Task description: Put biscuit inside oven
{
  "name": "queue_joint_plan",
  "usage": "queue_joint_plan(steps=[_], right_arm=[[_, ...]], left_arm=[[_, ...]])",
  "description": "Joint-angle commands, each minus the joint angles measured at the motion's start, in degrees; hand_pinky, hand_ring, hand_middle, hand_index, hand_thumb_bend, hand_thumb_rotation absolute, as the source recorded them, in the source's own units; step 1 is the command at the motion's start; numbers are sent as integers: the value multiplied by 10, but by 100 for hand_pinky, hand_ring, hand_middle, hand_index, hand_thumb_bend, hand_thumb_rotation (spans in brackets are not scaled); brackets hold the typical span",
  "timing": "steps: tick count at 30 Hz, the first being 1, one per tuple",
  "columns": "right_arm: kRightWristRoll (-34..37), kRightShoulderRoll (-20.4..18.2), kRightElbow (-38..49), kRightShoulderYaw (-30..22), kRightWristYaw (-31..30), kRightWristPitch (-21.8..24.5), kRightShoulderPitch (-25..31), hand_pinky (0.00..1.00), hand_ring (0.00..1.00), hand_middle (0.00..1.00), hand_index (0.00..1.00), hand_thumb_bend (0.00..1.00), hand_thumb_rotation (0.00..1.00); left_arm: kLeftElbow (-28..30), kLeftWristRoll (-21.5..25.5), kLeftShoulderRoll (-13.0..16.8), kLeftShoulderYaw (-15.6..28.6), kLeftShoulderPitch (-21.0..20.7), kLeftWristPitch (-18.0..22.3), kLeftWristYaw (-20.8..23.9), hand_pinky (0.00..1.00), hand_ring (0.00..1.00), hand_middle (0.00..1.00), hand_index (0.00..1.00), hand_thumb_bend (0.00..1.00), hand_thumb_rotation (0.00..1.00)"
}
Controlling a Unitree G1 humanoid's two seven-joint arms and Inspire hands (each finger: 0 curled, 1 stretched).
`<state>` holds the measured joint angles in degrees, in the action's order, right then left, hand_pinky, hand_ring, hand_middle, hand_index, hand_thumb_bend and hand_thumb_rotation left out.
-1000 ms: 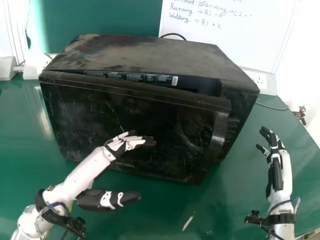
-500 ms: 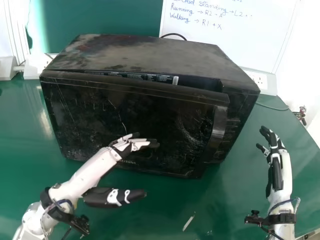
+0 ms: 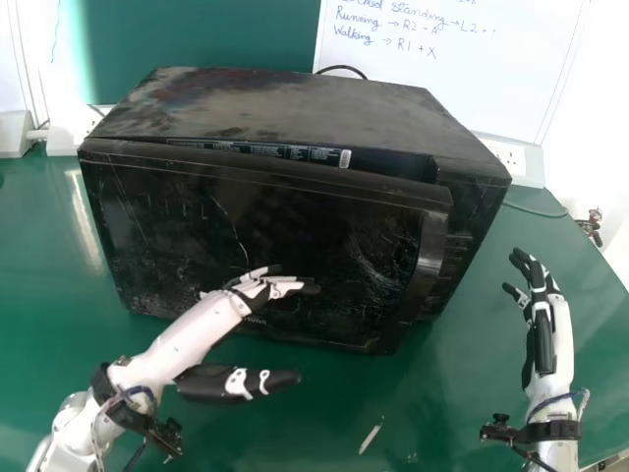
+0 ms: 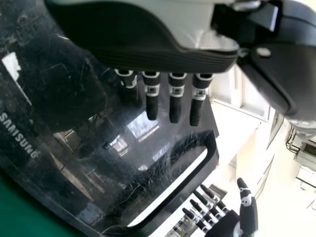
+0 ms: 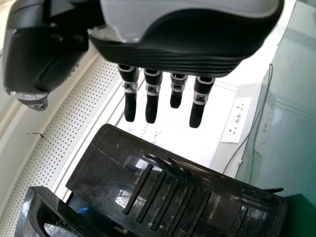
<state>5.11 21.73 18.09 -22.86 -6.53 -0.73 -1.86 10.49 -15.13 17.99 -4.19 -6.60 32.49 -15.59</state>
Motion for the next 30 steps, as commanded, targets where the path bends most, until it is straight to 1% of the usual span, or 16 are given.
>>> queue_joint_plan(steps=[1, 11, 15, 18, 24, 30], right_arm=[[2, -6, 5, 0, 4, -4, 2, 84, 93, 88, 85, 84, 90], [-5, -12, 6, 3, 6, -10, 1, 84, 91, 86, 84, 87, 89], [-1, -13, 5, 3, 4, -14, 0, 84, 92, 87, 85, 84, 89], [-3, -13, 6, 3, 5, -12, 1, 84, 92, 87, 85, 85, 89], [2, -14, 5, 1, 4, -13, 0, 85, 91, 87, 84, 84, 88], [-2, -13, 4, 2, 5, -13, 0, 84, 91, 86, 84, 85, 88]], left_arm=[[-8, -2, 5, -13, -7, -7, -4, 95, 92, 94, 89, 84, 100], [-38, -11, 8, -30, -34, -11, -3, 94, 92, 94, 89, 83, 100], [-42, -20, 7, -33, -43, -14, -1, 94, 91, 94, 89, 83, 100], [-45, -27, 6, -36, -49, -16, 3, 94, 91, 94, 90, 83, 100], [-33, -52, 7, -38, -57, -45, 5, 94, 92, 95, 91, 85, 100], [-25, -71, 9, -39, -65, -70, 7, 97, 94, 97, 91, 84, 100]])
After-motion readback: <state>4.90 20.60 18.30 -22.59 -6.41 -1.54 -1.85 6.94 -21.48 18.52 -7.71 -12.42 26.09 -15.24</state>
